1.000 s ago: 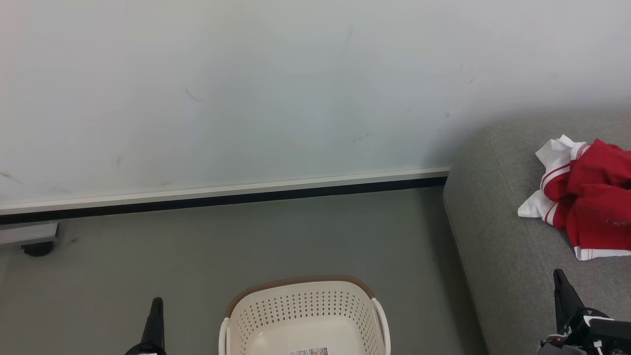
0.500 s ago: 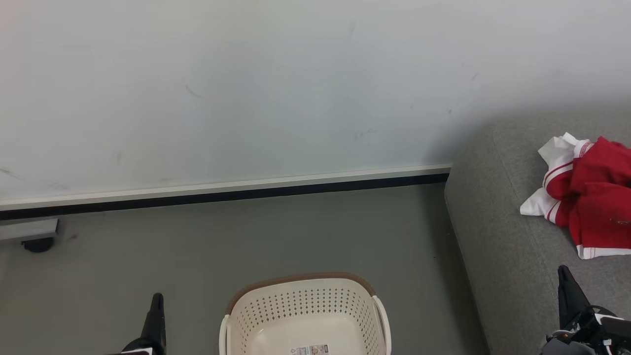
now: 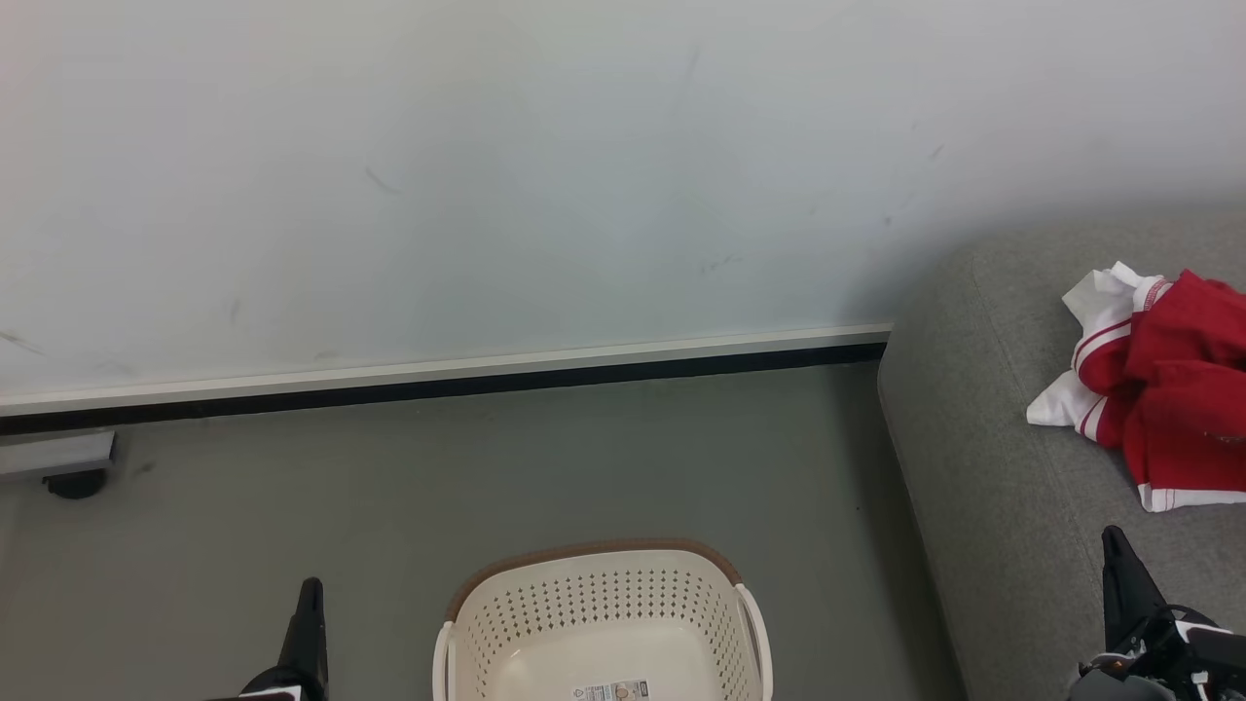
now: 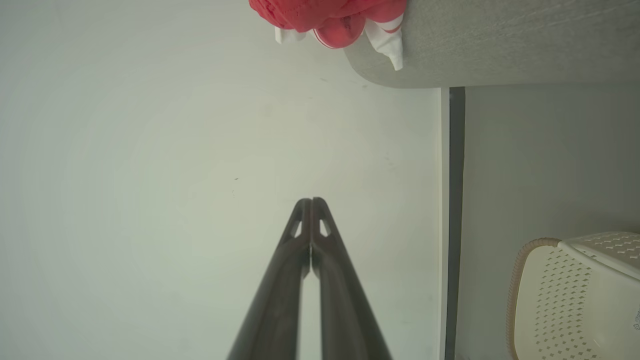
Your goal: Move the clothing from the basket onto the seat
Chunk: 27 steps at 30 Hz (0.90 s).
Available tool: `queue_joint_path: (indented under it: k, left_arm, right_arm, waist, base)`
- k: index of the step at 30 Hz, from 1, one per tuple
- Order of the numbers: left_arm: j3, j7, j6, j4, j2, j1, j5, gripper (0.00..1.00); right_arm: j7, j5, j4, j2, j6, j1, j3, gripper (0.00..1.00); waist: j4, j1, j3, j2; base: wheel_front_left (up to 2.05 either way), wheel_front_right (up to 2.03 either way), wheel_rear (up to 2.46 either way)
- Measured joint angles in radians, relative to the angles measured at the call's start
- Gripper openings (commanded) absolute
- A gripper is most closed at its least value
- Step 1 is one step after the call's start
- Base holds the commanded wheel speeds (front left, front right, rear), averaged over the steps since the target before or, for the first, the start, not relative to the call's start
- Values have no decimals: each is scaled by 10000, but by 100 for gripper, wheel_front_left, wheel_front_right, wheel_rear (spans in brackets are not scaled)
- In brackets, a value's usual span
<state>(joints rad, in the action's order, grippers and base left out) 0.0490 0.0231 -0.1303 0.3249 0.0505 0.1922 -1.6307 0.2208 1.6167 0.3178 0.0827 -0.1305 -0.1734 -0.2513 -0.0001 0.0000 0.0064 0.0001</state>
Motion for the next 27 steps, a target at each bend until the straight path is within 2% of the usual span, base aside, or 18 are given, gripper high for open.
queue_joint_path:
  k: [27]
  left_arm:
    - [-2,-2,0,0,-2,2,0,0]
  right_arm:
    - [81,-105,2,-77,0,-5,-109,0]
  waist:
    - [0,0,0,0]
  base:
    - [0,0,0]
